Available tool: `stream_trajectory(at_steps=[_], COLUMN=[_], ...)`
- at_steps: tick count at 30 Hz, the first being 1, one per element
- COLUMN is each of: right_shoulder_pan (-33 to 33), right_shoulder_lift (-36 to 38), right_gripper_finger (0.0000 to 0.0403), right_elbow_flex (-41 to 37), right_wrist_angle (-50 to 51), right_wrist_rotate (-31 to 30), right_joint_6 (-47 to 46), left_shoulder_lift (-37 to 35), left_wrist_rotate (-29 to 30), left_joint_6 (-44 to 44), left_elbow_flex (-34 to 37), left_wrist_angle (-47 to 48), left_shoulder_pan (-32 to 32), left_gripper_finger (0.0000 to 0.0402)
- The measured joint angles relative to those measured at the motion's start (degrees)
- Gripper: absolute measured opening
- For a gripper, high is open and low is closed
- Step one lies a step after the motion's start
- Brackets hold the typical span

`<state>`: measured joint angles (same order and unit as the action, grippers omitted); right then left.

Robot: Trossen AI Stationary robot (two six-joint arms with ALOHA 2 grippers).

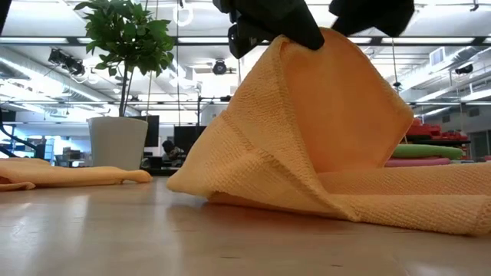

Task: Fold microfiber towels
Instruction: Fold the top right orange towel

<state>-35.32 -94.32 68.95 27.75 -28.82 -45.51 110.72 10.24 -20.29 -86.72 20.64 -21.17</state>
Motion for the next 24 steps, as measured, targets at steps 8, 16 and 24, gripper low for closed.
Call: stream_trajectory(at_steps=[8, 16, 24], right_shoulder_pan=[0.3, 0.2, 0.8], right_shoulder_lift=[0.0, 0.0, 0.0], right_gripper_finger=[0.0155, 0.0146, 0.0136], right_elbow_flex=[0.0, 0.0, 0.0], right_wrist_angle=[2.2, 10.1, 11.1], right_wrist_rotate=[0.0, -1.5, -4.2], right_joint_6=[-4.6, -11.0, -10.5], left_shoulder_lift=[0.0, 0.0, 0.0], left_wrist_rotate=[0.0, 0.0, 0.0], left_joint_6=[-0.1, -3.8, -6.1], left_elbow_flex=[0.0, 0.0, 0.0], left_wrist_angle=[0.0, 0.0, 0.0], left_shoulder_pan=[0.5, 2.1, 3.2], left_gripper_finger=[0.0016, 0.0008, 0.0011])
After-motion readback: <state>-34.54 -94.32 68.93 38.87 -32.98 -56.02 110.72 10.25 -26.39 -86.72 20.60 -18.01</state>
